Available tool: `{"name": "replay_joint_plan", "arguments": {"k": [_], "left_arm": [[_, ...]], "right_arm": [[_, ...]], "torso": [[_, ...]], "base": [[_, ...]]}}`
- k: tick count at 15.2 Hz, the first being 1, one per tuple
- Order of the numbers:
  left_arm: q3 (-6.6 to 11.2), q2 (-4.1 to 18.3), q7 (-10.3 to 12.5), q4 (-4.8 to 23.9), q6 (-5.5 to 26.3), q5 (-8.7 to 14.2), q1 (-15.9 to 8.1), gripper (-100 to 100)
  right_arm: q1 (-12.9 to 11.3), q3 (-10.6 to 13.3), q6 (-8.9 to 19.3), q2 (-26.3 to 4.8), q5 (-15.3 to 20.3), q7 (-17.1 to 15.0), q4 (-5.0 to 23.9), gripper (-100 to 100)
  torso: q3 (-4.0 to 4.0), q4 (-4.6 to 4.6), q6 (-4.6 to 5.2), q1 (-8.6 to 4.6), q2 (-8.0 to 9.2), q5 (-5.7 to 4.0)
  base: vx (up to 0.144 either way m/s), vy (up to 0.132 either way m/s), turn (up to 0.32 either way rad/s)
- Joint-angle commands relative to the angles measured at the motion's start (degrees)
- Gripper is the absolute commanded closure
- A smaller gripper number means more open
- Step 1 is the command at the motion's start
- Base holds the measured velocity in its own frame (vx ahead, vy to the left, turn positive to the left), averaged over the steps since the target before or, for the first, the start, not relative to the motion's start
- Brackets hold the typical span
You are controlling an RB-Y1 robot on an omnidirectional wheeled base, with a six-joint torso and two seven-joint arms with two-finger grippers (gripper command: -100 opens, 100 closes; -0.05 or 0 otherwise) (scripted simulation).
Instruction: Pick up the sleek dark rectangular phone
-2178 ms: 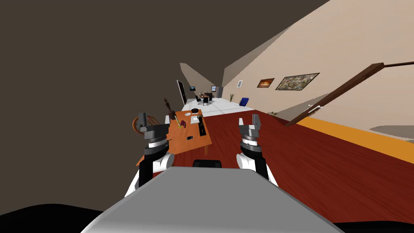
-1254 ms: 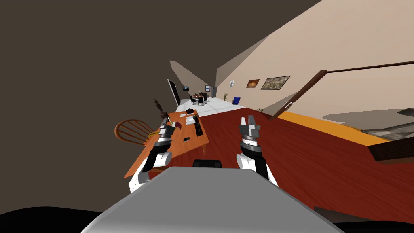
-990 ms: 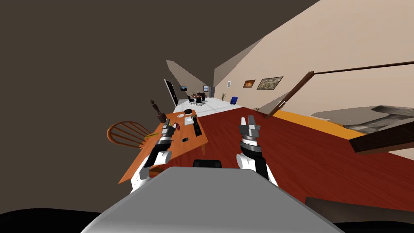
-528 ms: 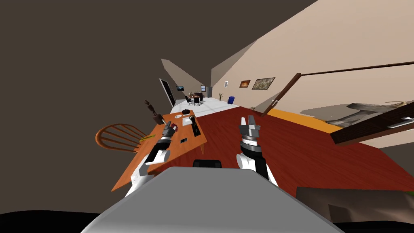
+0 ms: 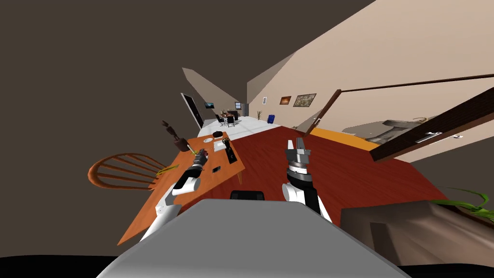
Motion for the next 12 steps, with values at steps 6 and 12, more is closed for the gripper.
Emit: {"name": "replay_joint_plan", "arguments": {"k": [6, 12], "left_arm": [[1.82, 2.34, -0.08, 7.87, 7.11, 2.15, -2.48, -100], [3.59, 4.47, -0.12, 14.69, 13.73, 4.16, -4.85, -100]], "right_arm": [[0.00, 0.00, 0.00, 0.00, 0.00, 0.00, 0.00, 0], [0.00, 0.00, 0.00, 0.00, 0.00, 0.00, 0.00, 0]], "torso": [[-0.01, 0.00, 0.03, 0.00, -0.01, 0.00], [-0.01, 0.00, 0.03, 0.00, -0.02, 0.00]], "base": [[-0.009, 0.005, -0.135], [-0.007, 0.005, -0.129]]}}
